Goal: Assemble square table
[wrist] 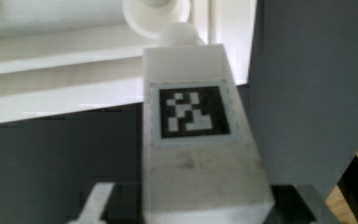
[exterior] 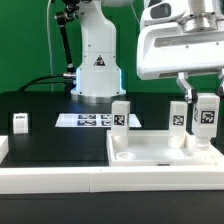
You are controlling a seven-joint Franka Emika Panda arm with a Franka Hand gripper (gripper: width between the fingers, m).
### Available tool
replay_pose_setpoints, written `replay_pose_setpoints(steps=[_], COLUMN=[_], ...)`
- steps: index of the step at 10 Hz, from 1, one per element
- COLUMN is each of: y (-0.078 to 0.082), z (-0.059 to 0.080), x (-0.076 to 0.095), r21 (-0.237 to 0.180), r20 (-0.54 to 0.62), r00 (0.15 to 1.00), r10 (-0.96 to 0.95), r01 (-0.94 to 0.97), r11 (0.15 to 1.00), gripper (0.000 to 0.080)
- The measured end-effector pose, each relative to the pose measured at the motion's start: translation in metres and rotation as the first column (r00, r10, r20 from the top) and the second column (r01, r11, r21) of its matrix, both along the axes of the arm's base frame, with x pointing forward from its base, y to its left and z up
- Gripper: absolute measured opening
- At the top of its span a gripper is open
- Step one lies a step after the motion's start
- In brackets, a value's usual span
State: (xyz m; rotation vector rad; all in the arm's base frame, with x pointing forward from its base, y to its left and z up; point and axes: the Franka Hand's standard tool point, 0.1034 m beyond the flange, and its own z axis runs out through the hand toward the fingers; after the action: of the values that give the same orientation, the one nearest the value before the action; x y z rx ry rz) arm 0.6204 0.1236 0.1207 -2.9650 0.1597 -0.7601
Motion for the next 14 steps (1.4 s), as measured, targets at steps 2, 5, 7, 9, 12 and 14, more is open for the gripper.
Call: replay_pose_setpoints(steps=[2,5,7,9,12,14], y=[0.001,-0.004,-0.008,-0.012,-0.008,-0.006], z=[-0.008,-0.009,-0.009,-0.01,-0.012,-0.012], x=[-0.003,-0.003,-0.003,-0.002,-0.003,-0.002], r21=[-0.006,-0.016,-0.023,-0.029,-0.03,-0.031], r20=[-0.011,-0.013,-0.013,-0.015,-0.013,-0.004], r00=[1.0,1.0,1.0,1.0,1.0,0.999], r10=[0.005,0.014,0.02,0.023,0.029,0.033], r01=[-0.005,-0.014,-0.02,-0.024,-0.029,-0.033], r11=[1.0,1.0,1.0,0.999,0.999,0.999], gripper=[0.0291,0.0291,0.0291,0.0291,0.0291,0.0291])
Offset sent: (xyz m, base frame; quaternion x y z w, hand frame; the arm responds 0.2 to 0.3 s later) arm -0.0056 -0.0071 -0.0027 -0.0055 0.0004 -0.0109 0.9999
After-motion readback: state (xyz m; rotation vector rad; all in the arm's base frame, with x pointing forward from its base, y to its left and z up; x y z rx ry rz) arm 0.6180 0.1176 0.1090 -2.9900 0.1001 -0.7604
